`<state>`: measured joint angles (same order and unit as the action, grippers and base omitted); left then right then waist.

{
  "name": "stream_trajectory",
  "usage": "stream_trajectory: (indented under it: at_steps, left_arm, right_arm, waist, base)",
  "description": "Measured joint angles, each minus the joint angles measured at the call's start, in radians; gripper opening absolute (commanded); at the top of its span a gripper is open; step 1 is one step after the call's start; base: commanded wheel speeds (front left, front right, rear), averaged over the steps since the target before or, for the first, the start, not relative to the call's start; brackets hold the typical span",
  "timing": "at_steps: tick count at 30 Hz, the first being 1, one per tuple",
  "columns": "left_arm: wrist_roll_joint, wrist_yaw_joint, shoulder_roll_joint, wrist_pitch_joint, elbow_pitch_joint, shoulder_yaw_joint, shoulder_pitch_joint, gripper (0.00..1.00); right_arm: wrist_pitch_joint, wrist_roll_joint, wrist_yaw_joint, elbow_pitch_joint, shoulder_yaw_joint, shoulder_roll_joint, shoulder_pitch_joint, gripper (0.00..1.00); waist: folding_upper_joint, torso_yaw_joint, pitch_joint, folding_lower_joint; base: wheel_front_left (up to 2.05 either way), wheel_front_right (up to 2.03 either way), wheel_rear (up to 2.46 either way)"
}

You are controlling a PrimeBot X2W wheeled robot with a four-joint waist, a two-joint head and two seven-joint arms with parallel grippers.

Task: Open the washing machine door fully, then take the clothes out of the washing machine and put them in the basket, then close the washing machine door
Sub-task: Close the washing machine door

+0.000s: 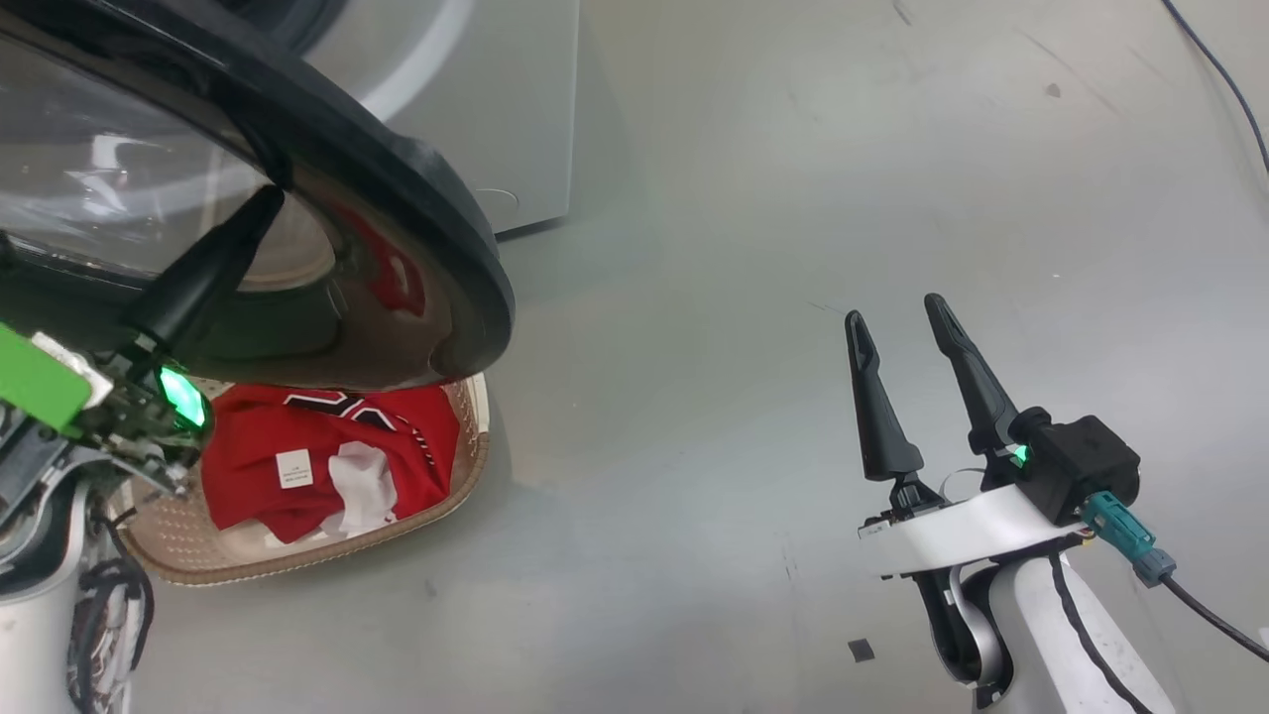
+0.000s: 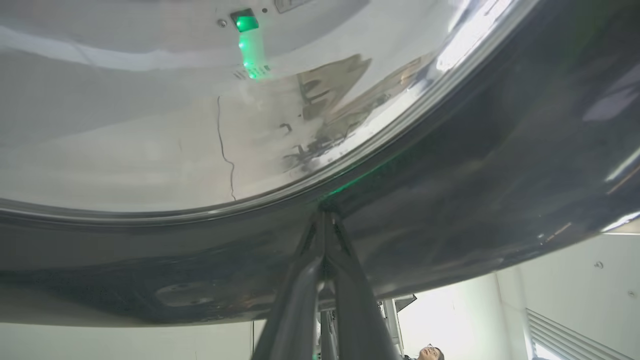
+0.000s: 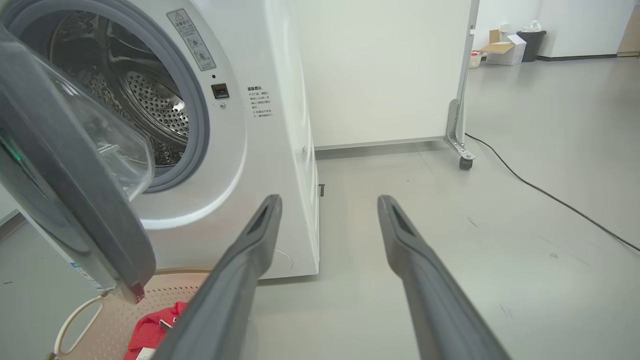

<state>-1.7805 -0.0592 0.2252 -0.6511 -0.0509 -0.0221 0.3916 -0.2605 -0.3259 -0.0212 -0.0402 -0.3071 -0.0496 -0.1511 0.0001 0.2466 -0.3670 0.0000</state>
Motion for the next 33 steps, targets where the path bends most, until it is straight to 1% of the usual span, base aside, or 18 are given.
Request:
stream_trajectory:
  at_steps: [3,5,9,14,15,19,26,33]
  left_arm:
    - [0.005,0.015,-0.001,0.017,0.029,-0.006,0.043,0.0]
    - [0.01,0.024,-0.003,0.031,0.047,-0.012,0.072,0.0]
    - [0.016,0.036,-0.004,0.056,0.085,-0.026,0.13,0.0]
    - [0.029,0.038,0.001,0.074,0.121,-0.038,0.184,0.0]
    - [0.043,0.045,0.005,0.082,0.138,-0.044,0.209,0.0]
    - [0.061,0.045,0.011,0.101,0.161,-0.053,0.246,0.0]
    - [0.078,0.047,0.027,0.116,0.221,-0.057,0.316,0.0]
    - [0.084,0.043,0.024,0.125,0.278,-0.046,0.363,0.0]
  right_arm:
    - [0.0,-0.006,-0.001,0.004,-0.005,0.0,-0.012,1.0]
    - [0.0,-0.012,-0.008,0.006,-0.01,0.0,-0.016,1.0]
    - [0.0,-0.031,-0.009,0.009,-0.021,0.001,-0.028,1.0]
    - [0.0,-0.045,-0.017,0.01,-0.031,0.001,-0.032,1.0]
    - [0.0,-0.053,-0.018,0.01,-0.037,0.001,-0.036,1.0]
    - [0.0,-0.063,-0.019,0.012,-0.045,0.001,-0.046,1.0]
    - [0.0,-0.071,-0.032,0.013,-0.048,0.002,-0.05,1.0]
    - [0.0,-0.071,-0.036,0.012,-0.045,0.003,-0.05,1.0]
  waist:
    - [0.0,0.023,-0.015,0.0]
    - [0.0,0.037,-0.026,0.0]
    - [0.0,0.065,-0.046,0.0]
    - [0.0,0.092,-0.064,0.0]
    - [0.0,0.106,-0.072,0.0]
    - [0.0,0.126,-0.082,0.0]
    - [0.0,0.166,-0.097,0.0]
    - [0.0,0.177,-0.095,0.0]
  base:
    - [0.0,0.0,0.0]
    - [0.0,0.0,0.0]
    - [0.0,0.0,0.0]
    - [0.0,0.0,0.0]
    - [0.0,0.0,0.0]
    - [0.0,0.0,0.0]
    - [0.0,0.0,0.0]
    - [0.0,0.0,0.0]
